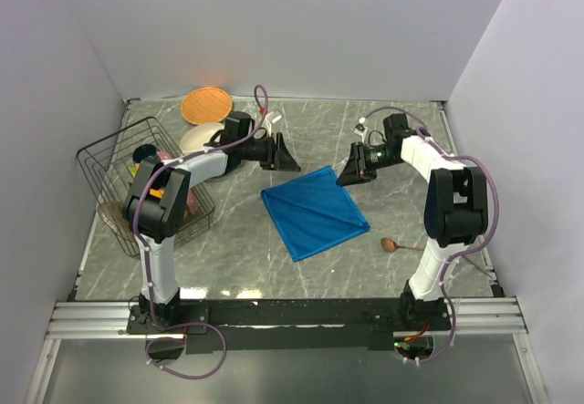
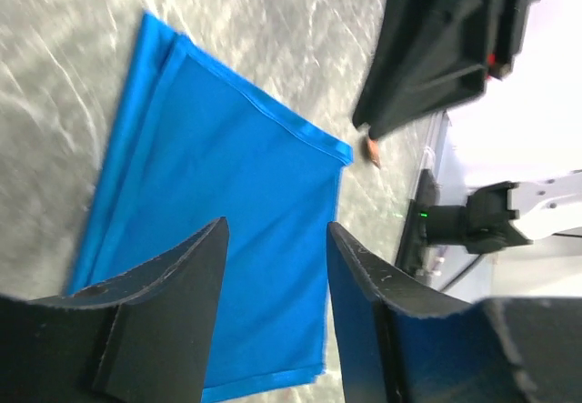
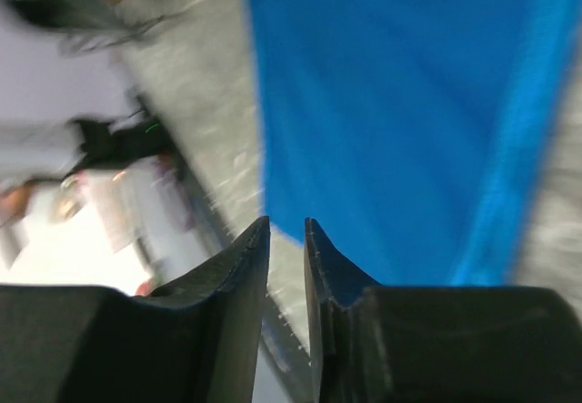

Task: Fold the napkin into a case and place the utensils inside
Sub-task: Smooth out the top corner of the square-folded napkin at the center of the board.

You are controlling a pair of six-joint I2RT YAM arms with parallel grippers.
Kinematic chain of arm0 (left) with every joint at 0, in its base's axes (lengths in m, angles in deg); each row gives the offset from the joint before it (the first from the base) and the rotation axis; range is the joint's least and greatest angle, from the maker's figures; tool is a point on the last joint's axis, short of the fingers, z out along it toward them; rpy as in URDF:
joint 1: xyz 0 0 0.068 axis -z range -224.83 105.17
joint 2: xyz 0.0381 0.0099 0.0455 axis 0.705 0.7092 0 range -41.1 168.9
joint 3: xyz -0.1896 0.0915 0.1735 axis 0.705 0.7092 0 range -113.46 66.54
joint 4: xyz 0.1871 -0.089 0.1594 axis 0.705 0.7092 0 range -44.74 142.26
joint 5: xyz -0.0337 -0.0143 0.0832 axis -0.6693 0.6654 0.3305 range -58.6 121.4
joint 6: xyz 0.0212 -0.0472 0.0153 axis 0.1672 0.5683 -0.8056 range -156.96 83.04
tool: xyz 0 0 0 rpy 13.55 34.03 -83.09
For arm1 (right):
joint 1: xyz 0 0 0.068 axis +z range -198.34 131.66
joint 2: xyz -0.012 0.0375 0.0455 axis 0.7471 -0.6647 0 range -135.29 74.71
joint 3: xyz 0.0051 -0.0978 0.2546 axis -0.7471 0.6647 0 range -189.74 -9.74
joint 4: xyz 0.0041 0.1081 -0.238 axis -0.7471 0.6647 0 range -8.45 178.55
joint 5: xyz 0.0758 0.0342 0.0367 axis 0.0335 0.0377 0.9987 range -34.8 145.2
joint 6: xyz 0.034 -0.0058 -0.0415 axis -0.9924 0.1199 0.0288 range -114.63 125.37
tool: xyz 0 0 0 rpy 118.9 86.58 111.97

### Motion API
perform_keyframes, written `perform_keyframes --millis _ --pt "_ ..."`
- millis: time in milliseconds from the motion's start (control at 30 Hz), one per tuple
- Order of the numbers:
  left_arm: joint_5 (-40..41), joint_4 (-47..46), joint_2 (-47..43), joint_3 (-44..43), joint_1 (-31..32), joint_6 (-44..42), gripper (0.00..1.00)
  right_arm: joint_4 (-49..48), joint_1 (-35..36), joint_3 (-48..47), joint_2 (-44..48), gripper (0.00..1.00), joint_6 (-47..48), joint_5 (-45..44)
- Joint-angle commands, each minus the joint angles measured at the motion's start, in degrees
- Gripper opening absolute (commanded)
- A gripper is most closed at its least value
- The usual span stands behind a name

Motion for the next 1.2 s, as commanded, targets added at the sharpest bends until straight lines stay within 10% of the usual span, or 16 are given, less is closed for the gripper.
perform_keyframes --millis 0,1167 --pt "2.87 4.49 -0.62 -0.92 0.06 -6.74 0.53 -2.70 2.20 -6.31 -2.92 0.32 -3.63 -13.54" --pt "2.52 0.44 -1.41 1.81 -0.55 -3.84 0.57 -2.87 7.30 -17.13 -15.67 0.38 -1.87 -28.76"
